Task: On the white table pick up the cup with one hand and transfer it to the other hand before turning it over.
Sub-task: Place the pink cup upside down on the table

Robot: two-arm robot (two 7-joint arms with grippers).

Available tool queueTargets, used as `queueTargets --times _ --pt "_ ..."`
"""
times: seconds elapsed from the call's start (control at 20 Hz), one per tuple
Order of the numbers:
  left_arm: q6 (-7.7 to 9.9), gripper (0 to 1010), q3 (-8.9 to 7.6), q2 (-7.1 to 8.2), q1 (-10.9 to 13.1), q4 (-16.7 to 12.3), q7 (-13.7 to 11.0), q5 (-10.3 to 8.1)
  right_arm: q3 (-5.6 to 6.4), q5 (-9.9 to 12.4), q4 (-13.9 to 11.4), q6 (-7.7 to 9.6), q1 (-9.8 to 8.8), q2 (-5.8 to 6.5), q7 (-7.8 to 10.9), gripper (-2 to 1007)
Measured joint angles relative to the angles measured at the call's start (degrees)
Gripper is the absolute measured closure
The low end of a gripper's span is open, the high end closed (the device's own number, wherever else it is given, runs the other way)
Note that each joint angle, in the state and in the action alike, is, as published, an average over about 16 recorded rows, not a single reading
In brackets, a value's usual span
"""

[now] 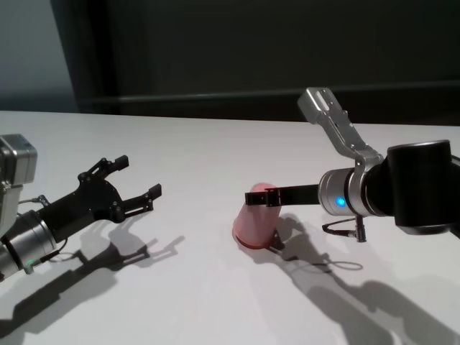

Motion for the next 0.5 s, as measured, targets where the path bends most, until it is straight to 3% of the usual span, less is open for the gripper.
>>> queueTargets --times 0.5 --pt "0.0 9 0.0 0.0 0.0 0.0 0.0 0.0 0.13 0.0 -0.1 -0.01 -0.07 0.0 0.01 41"
